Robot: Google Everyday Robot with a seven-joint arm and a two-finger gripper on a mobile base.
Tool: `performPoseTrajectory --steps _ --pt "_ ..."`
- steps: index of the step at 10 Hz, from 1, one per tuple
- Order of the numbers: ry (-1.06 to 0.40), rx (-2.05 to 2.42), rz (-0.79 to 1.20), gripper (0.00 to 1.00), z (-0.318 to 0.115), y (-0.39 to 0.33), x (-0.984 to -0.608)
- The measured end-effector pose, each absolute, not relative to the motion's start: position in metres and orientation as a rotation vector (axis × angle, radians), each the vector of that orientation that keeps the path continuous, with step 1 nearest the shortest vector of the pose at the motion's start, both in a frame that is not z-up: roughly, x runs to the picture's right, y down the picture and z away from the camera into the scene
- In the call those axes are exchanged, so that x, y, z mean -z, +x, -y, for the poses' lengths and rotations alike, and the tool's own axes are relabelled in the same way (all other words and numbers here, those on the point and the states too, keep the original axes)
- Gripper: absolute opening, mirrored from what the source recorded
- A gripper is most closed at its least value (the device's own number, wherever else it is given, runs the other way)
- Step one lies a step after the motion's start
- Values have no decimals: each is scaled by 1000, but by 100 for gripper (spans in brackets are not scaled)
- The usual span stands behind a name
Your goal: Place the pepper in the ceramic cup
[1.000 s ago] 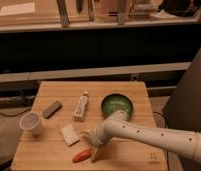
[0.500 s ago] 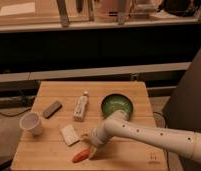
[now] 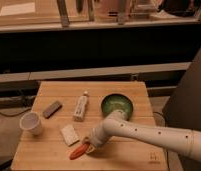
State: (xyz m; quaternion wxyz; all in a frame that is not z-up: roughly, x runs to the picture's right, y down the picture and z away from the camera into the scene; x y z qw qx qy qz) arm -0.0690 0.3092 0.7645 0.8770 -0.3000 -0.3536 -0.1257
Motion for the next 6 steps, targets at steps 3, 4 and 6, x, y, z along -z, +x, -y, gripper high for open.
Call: performPoseTrajectory --steps 3,4,6 --pt "-631 252 758 0 -308 -65 -765" --pt "-632 253 760 0 -308 -66 -765" --pt "-633 248 767 0 -308 -65 -765"
